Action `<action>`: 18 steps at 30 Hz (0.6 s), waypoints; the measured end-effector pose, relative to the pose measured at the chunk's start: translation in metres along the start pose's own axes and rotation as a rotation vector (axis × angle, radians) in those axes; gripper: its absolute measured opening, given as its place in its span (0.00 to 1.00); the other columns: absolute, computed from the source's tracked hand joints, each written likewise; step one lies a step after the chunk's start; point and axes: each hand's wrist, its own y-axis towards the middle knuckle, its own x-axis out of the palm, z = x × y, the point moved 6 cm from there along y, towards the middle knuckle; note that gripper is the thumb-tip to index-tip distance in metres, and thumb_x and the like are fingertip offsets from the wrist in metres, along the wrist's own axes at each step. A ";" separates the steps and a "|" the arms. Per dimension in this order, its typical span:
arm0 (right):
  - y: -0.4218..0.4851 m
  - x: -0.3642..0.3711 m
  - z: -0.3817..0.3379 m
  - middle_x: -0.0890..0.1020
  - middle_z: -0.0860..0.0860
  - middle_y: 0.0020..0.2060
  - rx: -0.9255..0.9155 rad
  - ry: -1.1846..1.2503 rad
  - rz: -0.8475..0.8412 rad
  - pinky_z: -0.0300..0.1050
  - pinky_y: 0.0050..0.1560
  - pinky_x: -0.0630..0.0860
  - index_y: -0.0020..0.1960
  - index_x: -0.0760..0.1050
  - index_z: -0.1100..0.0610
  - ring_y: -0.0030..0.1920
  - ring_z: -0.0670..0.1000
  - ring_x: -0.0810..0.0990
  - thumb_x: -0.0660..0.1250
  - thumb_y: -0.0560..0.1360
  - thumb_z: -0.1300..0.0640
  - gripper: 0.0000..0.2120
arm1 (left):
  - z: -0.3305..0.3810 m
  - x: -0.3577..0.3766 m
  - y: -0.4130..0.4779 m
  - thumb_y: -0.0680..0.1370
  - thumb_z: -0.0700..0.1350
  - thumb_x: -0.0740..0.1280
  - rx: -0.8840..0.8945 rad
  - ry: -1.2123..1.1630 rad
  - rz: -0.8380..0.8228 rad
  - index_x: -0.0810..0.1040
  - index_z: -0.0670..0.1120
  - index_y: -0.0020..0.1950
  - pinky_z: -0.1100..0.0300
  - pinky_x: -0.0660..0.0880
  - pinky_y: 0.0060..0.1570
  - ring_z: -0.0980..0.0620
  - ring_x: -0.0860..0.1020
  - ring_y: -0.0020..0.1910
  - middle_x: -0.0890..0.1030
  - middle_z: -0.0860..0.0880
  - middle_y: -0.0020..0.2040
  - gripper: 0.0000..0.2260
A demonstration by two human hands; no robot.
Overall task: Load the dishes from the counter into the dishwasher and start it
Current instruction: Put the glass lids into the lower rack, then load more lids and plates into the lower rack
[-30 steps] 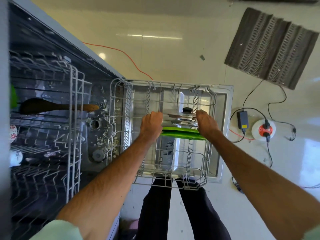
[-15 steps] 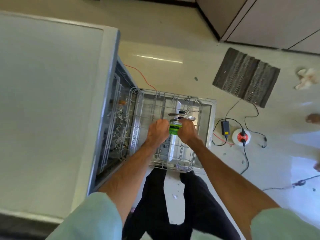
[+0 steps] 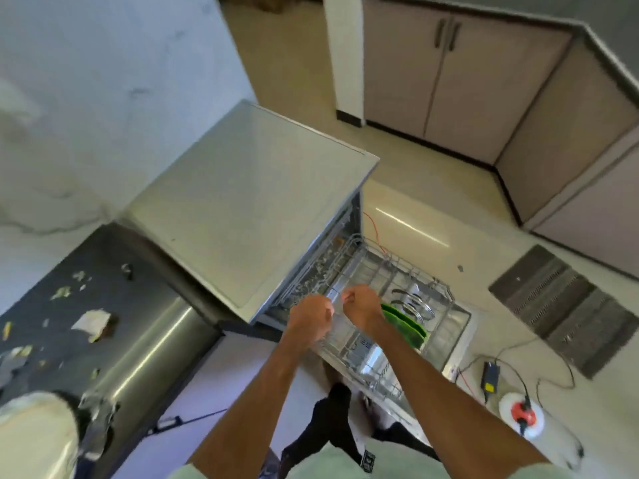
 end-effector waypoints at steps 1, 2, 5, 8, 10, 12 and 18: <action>-0.009 0.006 -0.023 0.85 0.57 0.45 -0.064 -0.062 -0.039 0.51 0.51 0.82 0.47 0.84 0.61 0.48 0.56 0.84 0.62 0.73 0.68 0.12 | -0.012 -0.008 -0.013 0.78 0.43 0.63 -0.027 -0.002 0.026 0.80 0.46 0.43 0.52 0.77 0.42 0.46 0.82 0.45 0.83 0.45 0.44 0.08; -0.020 0.014 -0.049 0.85 0.58 0.44 -0.133 -0.141 -0.096 0.51 0.51 0.82 0.45 0.84 0.62 0.47 0.56 0.84 0.62 0.74 0.67 0.11 | -0.025 -0.018 -0.026 0.78 0.44 0.62 -0.069 0.003 0.056 0.81 0.46 0.44 0.51 0.78 0.43 0.44 0.82 0.47 0.83 0.44 0.46 0.09; -0.048 0.049 -0.118 0.84 0.61 0.43 -0.349 -0.306 -0.204 0.52 0.53 0.79 0.41 0.81 0.60 0.47 0.59 0.83 0.63 0.76 0.63 0.09 | -0.080 -0.043 -0.068 0.77 0.45 0.61 -0.256 -0.028 0.197 0.81 0.49 0.56 0.51 0.76 0.50 0.42 0.81 0.55 0.83 0.47 0.54 0.12; -0.078 0.092 -0.181 0.84 0.61 0.49 -0.526 -0.306 -0.234 0.53 0.56 0.77 0.47 0.83 0.62 0.53 0.62 0.81 0.65 0.76 0.62 0.08 | -0.143 -0.057 -0.125 0.77 0.44 0.60 -0.417 -0.096 0.321 0.82 0.48 0.54 0.51 0.76 0.52 0.42 0.81 0.55 0.83 0.47 0.53 0.12; -0.100 0.124 -0.217 0.85 0.57 0.51 -0.592 -0.316 -0.270 0.51 0.57 0.78 0.48 0.84 0.58 0.54 0.60 0.82 0.65 0.74 0.63 0.09 | -0.185 -0.059 -0.165 0.77 0.44 0.62 -0.509 -0.188 0.401 0.82 0.49 0.51 0.52 0.76 0.50 0.42 0.81 0.53 0.82 0.47 0.51 0.10; -0.124 0.156 -0.248 0.85 0.55 0.50 -0.640 -0.293 -0.324 0.49 0.57 0.79 0.49 0.84 0.56 0.53 0.57 0.83 0.64 0.73 0.64 0.11 | -0.226 -0.058 -0.205 0.77 0.44 0.63 -0.602 -0.268 0.467 0.82 0.49 0.49 0.53 0.75 0.47 0.42 0.81 0.53 0.82 0.47 0.50 0.08; -0.185 0.264 -0.314 0.86 0.55 0.46 -0.800 -0.400 -0.470 0.49 0.55 0.79 0.46 0.84 0.60 0.50 0.55 0.83 0.65 0.71 0.66 0.10 | -0.328 -0.036 -0.315 0.77 0.45 0.64 -0.803 -0.418 0.589 0.82 0.46 0.47 0.52 0.77 0.46 0.41 0.81 0.51 0.83 0.43 0.49 0.07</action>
